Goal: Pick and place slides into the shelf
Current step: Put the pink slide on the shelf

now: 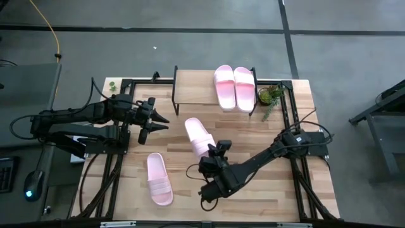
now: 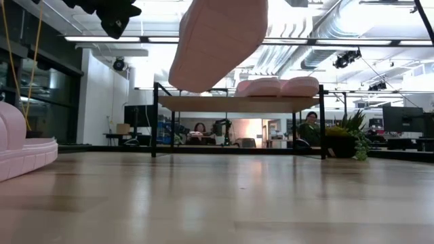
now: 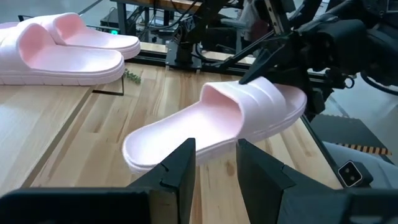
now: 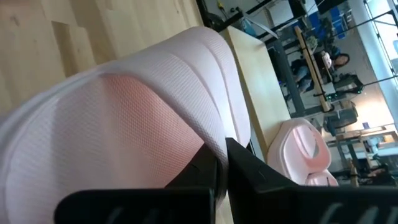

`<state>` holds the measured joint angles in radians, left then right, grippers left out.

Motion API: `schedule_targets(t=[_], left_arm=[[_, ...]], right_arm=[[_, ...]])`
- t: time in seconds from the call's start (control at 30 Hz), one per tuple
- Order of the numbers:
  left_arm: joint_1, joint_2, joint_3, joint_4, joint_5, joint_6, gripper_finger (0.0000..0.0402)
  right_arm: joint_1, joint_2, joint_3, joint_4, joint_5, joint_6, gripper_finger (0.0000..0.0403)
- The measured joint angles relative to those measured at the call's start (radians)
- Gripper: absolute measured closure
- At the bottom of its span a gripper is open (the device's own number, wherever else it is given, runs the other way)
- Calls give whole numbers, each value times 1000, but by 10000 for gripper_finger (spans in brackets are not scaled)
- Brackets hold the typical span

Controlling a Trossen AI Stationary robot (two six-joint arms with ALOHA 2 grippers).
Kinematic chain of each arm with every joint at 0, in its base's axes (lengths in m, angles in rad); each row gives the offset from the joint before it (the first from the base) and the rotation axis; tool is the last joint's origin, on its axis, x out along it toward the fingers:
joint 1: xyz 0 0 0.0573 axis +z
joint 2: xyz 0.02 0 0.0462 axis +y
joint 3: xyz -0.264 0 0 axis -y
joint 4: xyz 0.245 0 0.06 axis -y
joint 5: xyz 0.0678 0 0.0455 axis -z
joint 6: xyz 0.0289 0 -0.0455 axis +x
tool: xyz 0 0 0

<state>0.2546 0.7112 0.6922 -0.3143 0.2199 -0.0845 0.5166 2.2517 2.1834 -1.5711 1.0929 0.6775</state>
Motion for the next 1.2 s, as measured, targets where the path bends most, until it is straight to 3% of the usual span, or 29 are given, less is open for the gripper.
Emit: schedule_targets(t=[0.33,0.73,1.2], left_arm=[[0,0,0,7,-3,0,300],[0,0,0,22,-3,10,300],[0,0,0,28,-4,54,300]], right_arm=[[-53,0,0,0,10,-66,402],[-100,0,0,0,100,-135,402],[-276,0,0,0,160,-189,402]])
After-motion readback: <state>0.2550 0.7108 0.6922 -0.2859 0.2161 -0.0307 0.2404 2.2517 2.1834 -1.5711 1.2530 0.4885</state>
